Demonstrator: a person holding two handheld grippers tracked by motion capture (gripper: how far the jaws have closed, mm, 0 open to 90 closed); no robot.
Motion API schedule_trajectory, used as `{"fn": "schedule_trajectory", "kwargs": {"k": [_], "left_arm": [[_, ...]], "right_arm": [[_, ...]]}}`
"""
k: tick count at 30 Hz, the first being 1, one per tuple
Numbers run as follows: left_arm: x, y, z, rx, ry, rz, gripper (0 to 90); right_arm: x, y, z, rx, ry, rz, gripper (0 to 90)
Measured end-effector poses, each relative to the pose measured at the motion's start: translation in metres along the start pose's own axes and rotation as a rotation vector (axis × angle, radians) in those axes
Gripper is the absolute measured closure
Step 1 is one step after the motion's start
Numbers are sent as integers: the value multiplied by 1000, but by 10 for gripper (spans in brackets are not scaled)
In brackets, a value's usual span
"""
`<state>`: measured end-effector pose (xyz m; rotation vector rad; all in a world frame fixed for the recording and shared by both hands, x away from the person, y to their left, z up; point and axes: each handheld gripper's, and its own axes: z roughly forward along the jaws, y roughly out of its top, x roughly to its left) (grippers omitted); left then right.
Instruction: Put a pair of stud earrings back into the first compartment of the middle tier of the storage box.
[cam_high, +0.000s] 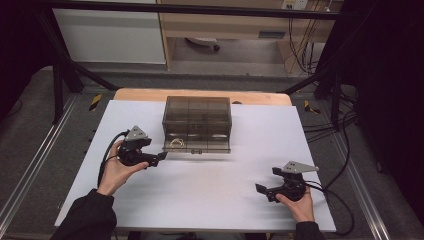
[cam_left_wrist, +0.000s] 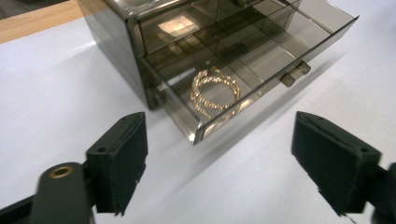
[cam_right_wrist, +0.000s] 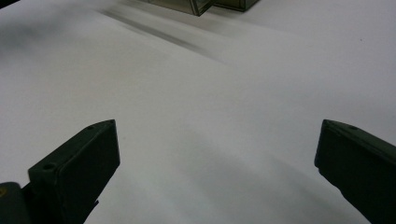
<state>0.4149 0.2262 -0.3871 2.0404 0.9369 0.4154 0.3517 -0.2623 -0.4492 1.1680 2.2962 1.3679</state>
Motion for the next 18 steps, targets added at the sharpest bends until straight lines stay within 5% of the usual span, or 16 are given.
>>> {"fn": "schedule_trajectory", "kwargs": {"k": [18], "left_arm": [[6, -64, -18, 34, 30, 6, 101]], "right_arm": [[0, 0, 0, 5, -5, -2, 7]]}}
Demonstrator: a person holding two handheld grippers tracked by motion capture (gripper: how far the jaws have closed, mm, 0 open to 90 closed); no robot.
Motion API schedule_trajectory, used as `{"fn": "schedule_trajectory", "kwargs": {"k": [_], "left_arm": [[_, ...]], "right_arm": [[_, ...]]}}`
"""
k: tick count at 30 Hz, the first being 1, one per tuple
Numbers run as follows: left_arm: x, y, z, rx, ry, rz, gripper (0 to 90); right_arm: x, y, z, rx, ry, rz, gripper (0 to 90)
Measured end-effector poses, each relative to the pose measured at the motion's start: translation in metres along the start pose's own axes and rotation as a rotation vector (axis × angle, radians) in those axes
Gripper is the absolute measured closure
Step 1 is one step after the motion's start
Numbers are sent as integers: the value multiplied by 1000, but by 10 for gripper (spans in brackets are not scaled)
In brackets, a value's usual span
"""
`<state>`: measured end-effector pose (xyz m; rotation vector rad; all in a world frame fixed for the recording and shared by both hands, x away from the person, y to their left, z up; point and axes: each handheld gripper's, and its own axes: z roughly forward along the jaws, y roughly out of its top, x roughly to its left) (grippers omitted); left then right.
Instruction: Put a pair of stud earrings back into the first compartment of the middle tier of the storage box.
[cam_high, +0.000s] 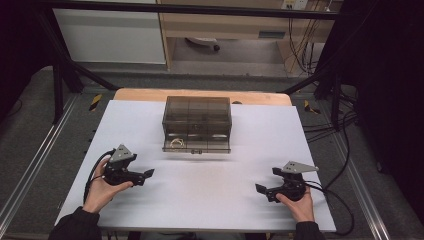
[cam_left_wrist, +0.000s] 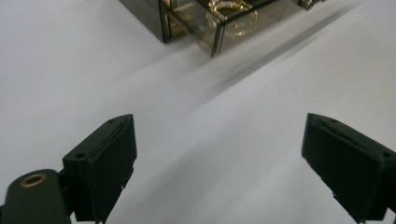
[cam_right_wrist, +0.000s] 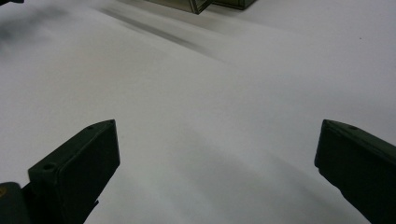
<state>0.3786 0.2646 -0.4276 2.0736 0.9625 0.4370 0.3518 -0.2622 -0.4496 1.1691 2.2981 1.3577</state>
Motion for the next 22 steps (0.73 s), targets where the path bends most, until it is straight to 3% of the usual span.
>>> {"fn": "schedule_trajectory", "kwargs": {"k": [13, 22], "left_arm": [[10, -33, -9, -2, 9, -4, 102], [10, -36, -9, -2, 1, -12, 101]], "right_arm": [[0, 0, 0, 7, 0, 3, 6], [0, 0, 1, 12, 3, 8, 7]]}}
